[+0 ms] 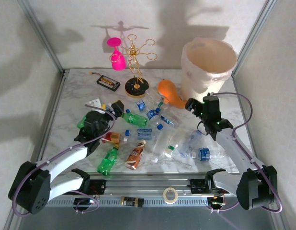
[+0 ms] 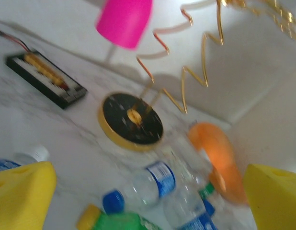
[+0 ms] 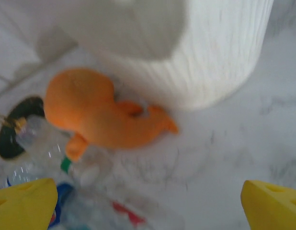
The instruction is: Put the plastic bottles in the bin
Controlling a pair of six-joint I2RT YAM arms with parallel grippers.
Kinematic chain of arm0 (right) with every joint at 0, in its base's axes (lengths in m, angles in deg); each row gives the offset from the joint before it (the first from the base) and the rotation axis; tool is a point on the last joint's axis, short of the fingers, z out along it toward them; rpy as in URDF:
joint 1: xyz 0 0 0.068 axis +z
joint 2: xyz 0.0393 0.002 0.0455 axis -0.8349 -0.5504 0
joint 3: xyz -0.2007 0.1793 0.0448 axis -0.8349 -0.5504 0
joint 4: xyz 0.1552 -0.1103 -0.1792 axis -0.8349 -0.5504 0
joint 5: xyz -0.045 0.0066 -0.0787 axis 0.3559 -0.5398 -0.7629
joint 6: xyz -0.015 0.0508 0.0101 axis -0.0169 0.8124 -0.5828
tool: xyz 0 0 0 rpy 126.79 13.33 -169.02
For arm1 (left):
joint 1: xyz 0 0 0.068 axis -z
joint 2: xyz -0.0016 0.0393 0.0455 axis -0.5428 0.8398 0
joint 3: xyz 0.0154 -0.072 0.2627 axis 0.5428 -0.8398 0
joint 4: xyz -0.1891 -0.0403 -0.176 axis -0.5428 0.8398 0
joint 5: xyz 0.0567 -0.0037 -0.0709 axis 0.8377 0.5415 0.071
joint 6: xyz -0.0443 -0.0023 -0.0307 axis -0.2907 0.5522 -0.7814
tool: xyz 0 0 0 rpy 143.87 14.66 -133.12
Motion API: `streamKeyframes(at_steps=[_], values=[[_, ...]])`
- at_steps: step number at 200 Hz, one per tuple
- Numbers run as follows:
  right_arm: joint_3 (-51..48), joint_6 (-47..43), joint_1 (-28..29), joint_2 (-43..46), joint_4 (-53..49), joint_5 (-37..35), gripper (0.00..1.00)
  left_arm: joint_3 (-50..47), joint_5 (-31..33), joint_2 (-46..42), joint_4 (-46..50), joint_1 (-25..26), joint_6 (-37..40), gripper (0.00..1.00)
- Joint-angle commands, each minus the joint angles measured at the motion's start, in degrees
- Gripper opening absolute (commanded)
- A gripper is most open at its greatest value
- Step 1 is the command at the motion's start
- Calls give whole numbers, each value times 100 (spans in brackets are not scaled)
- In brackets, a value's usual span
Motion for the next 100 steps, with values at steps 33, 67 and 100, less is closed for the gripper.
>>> streamKeyframes(at_steps=[33,67,100], values=[[291,860,167,260,-2926,-350,92,499,-256,925,-448,481,-193,99],[-118,1189,165,443,-2851,-103,88,661,-359,1248,-561,510,-8,100],[-595,1377,174,294,-2234,265,84,575,-199,1150,-425,509,62,100]])
